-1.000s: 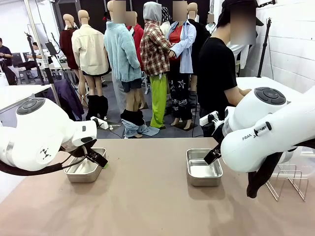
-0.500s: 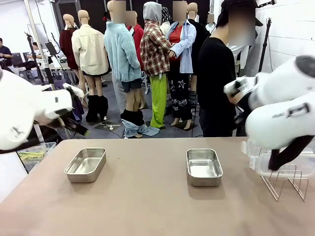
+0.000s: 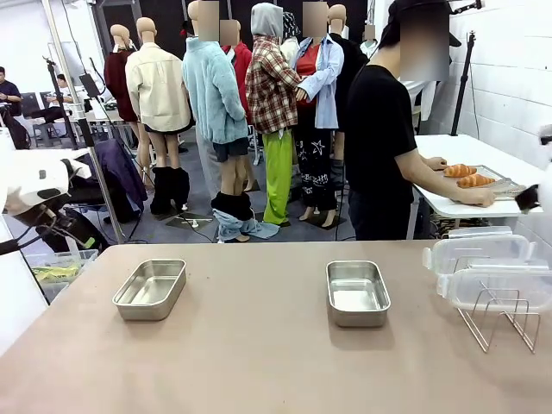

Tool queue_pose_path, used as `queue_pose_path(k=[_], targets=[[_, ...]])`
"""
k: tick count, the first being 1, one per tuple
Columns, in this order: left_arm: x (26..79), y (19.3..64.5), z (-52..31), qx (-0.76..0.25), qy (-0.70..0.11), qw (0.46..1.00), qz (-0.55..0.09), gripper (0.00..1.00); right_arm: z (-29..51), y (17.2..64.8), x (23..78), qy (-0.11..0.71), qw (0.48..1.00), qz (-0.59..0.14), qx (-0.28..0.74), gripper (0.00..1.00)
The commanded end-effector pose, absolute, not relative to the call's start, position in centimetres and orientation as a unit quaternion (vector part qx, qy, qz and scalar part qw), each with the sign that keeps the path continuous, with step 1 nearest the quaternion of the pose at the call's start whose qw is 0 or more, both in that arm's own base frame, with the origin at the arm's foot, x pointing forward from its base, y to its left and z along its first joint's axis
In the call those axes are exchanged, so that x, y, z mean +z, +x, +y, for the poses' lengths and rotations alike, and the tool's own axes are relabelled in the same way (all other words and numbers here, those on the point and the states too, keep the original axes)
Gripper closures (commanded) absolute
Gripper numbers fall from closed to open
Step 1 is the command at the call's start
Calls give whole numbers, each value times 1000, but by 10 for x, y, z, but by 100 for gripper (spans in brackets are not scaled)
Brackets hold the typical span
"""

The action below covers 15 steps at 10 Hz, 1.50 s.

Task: Place the bread in airtight containers.
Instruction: Lift both Airtight Container.

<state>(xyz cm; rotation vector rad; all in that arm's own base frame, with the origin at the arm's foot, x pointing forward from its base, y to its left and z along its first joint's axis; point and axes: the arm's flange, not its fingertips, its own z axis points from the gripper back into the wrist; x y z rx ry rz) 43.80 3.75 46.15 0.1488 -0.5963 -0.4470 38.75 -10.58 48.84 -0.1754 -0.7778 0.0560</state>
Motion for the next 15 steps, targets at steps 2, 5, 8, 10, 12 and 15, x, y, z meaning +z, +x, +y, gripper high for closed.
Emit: queue_pose_path(k=[2,5,8,10,12,15], targets=[[452,452,55,-227,61,927,-293,0,-115,378,465,-70,925,-373,-22,0],[454,443,46,-215,72,932,-283,0,-126,386,477,-77,926,-369,-7,0],[454,443,46,-215,72,932,-283,0,-126,386,477,-77,926,-369,-7,0],[454,443,46,-215,72,932,-283,0,-126,386,477,-77,926,-369,-7,0],[454,443,46,-215,72,932,-283,0,-126,386,477,-77,926,-369,-7,0],[454,443,46,-215,72,932,-283,0,-126,386,477,-77,926,-369,-7,0]])
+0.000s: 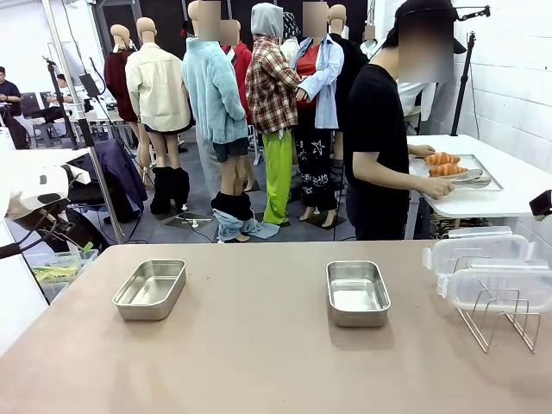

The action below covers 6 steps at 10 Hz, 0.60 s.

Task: Place the bread in airtight containers.
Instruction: Lift both Airtight Container.

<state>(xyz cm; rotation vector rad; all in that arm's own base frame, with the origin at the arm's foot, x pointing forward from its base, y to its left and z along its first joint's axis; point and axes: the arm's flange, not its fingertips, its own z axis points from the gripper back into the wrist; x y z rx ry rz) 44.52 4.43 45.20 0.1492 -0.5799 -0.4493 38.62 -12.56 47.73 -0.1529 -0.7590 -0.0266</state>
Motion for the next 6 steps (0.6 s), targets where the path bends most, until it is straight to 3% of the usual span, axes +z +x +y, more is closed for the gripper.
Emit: queue_pose_path(k=[1,6], targets=[[454,443,46,-215,72,932,-283,0,-126,386,477,-77,926,-369,-7,0],[454,443,46,-215,72,932,-283,0,-126,386,477,-77,926,-369,-7,0]])
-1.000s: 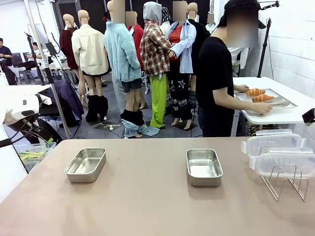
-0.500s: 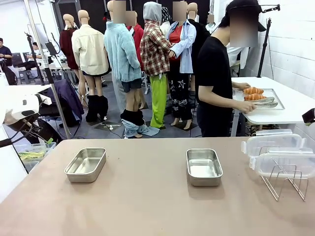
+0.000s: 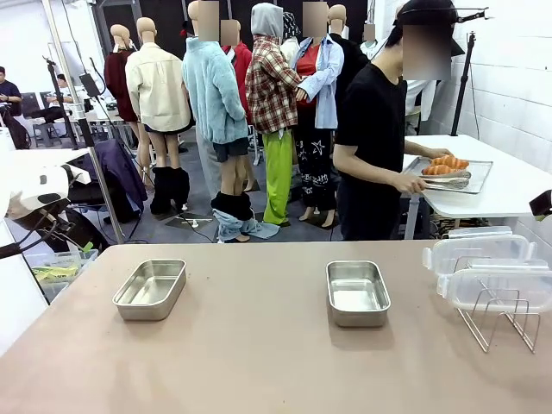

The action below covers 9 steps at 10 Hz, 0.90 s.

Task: Place the bread in airtight containers.
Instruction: Lift both Airtight Container.

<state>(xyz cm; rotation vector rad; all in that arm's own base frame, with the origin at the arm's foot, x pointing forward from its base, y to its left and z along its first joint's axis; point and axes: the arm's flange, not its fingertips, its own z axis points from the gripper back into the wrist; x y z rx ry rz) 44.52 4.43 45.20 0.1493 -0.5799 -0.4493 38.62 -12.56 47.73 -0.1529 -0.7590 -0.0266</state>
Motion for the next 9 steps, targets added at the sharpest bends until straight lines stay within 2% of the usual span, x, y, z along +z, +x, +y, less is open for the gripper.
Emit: queue_pose_path(k=[1,9], targets=[[454,443,46,-215,72,932,-283,0,-126,386,477,-77,926,-369,-7,0],[454,443,46,-215,72,932,-283,0,-126,386,477,-77,926,-369,-7,0]])
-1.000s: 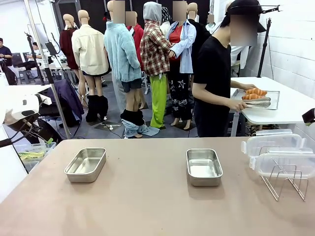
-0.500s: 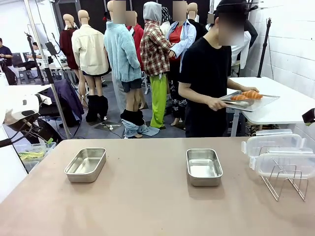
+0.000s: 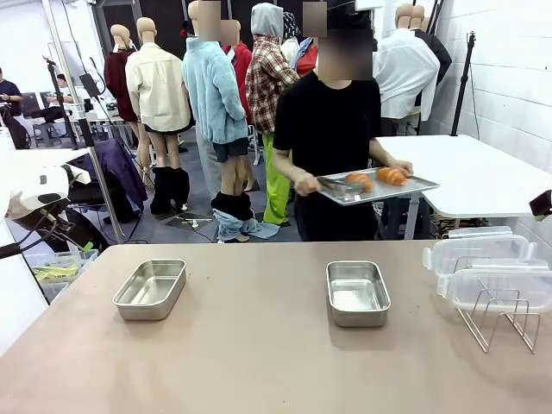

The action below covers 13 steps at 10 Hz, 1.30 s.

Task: Place the bread in airtight containers.
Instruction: Lift both Airtight Container.

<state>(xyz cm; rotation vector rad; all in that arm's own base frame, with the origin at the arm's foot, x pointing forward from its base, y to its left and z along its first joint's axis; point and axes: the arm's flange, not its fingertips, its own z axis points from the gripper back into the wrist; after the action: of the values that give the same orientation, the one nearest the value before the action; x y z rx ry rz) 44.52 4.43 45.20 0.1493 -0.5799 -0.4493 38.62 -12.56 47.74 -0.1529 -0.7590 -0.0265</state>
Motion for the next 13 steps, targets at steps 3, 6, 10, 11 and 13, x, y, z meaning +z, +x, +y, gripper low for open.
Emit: queue_pose_path(k=[3,6,10,11,13], targets=[[454,443,46,-215,72,932,-283,0,-126,386,477,-77,926,-369,-7,0],[454,443,46,-215,72,932,-283,0,-126,386,477,-77,926,-369,-7,0],[454,443,46,-215,72,932,-283,0,-126,386,477,-77,926,-369,-7,0],[454,443,46,-215,72,932,-283,0,-126,386,477,-77,926,-369,-7,0],[454,443,46,-215,72,932,-283,0,-126,386,477,-77,926,-369,-7,0]])
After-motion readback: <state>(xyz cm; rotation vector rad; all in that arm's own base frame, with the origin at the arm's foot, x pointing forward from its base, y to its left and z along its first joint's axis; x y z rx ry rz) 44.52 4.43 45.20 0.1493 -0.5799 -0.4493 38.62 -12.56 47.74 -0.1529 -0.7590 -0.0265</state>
